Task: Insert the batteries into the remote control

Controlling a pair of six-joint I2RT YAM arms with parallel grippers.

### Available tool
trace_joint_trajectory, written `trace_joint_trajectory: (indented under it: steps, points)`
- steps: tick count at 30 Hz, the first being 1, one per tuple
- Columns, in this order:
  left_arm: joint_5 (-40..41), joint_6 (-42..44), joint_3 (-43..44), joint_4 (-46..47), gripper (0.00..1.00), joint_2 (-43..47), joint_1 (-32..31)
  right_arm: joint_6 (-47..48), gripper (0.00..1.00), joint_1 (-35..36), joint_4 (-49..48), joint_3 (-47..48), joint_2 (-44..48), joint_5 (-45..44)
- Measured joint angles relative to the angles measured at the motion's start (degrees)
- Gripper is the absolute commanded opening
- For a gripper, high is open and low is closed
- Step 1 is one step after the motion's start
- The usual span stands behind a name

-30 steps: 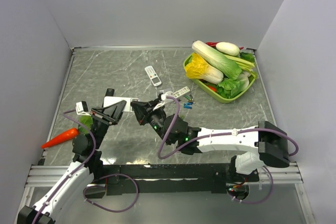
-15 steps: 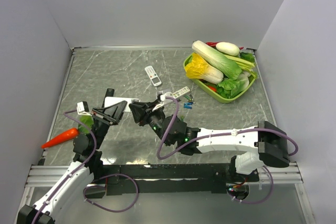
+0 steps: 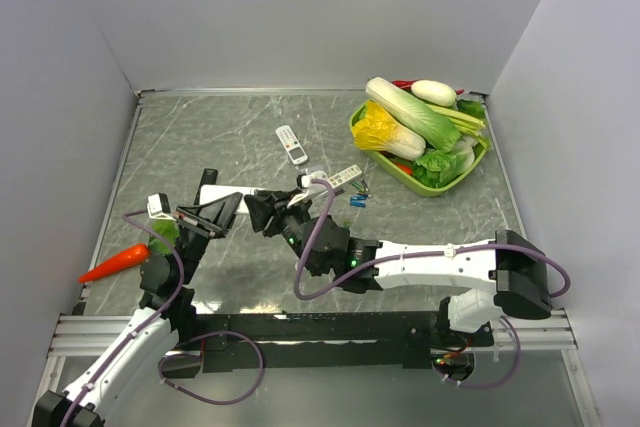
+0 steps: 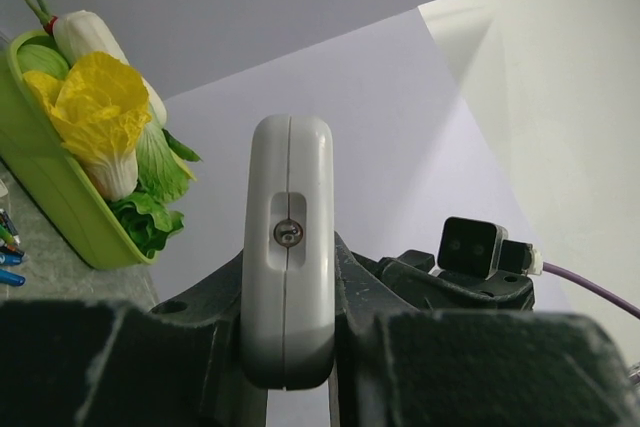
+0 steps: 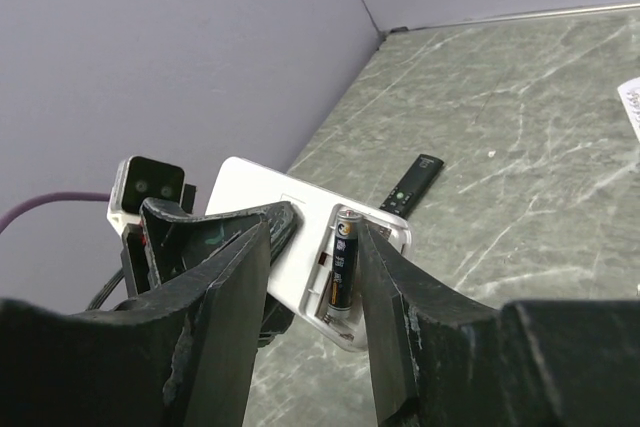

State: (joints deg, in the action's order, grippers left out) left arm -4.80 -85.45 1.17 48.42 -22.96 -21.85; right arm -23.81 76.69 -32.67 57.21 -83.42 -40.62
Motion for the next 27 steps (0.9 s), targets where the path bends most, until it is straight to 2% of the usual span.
trace_joint_trajectory:
  steps: [8, 17, 27]
  points:
    - [-0.07, -0.22, 0.0, -0.79, 0.02, 0.13, 0.0, 0.7, 0.51, 0.04, 4.98, 1.99, 0.17, -0.92]
    - [-0.5, -1.75, 0.0, -1.27, 0.02, 2.01, 0.0, 9.57, 0.61, -0.42, 17.05, 5.57, 3.48, 2.86]
    - [-3.39, -2.78, 0.02, -0.74, 0.02, 2.62, -0.11, 20.52, 0.61, -4.48, 34.95, 9.64, 9.33, 15.41]
